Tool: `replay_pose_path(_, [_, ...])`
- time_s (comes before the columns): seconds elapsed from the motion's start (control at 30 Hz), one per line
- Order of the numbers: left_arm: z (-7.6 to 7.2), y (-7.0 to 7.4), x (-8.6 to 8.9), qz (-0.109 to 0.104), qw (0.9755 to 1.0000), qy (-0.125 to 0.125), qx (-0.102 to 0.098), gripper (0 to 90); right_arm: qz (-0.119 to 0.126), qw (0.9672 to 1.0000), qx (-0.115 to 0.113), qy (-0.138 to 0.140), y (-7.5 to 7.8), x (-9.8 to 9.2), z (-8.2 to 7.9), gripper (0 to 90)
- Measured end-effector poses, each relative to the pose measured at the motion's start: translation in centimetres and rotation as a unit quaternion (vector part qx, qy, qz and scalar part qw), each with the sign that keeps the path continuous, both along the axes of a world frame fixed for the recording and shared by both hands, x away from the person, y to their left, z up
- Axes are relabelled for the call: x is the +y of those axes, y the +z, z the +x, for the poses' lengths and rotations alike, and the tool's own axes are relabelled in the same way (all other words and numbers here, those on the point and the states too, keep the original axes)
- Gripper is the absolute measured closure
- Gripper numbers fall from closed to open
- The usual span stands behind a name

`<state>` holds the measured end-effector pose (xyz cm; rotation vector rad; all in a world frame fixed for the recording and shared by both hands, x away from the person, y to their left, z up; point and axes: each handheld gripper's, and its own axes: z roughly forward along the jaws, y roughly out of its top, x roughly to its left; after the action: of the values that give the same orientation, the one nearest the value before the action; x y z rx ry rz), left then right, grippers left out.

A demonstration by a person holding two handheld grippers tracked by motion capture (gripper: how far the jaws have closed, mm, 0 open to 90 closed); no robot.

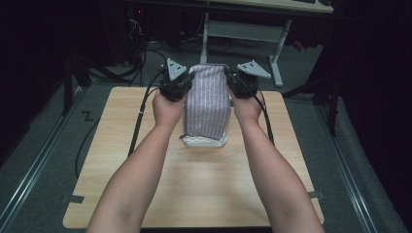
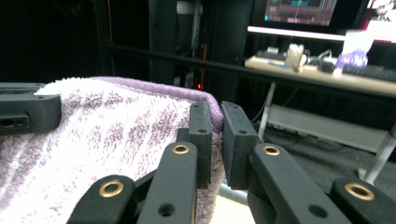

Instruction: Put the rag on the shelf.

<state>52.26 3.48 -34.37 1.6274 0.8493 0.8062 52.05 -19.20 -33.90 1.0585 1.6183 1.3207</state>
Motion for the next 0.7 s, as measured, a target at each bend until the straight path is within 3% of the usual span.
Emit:
replay_pose_path(0.07, [0.8,-0.9,0.2,-0.013,0.9994,0.004,0.032,78.8,-0.007,1.0,0.006,0.003,-0.4,0.0,0.3,83.2])
replay_pose_path(0.1, [1.6,-1.6,0.4,-0.028,0.9968,-0.007,0.074,76.6,-0.015,0.9993,0.034,0.01,-1.3,0.2,1.0,79.5])
replay_pose_path(0.2, [1.9,-2.3,0.7,-0.033,0.9952,-0.015,0.091,66.5,-0.016,0.9983,0.054,0.012,-2.1,0.0,1.4,66.6])
replay_pose_path(0.27, [1.8,-2.7,0.9,-0.028,0.9955,-0.013,0.09,65.1,-0.015,0.9983,0.056,0.011,-2.3,-0.1,1.4,64.3])
replay_pose_path(0.47, [1.1,-2.3,1.2,-0.043,0.9952,-0.02,0.085,61.5,-0.024,0.9983,0.052,0.012,-2.2,0.1,0.7,62.7])
replay_pose_path(0.7, [-0.2,-1.5,1.5,-0.046,0.9962,-0.021,0.071,56.9,-0.04,0.9977,0.038,0.039,-1.3,0.5,-0.9,59.0])
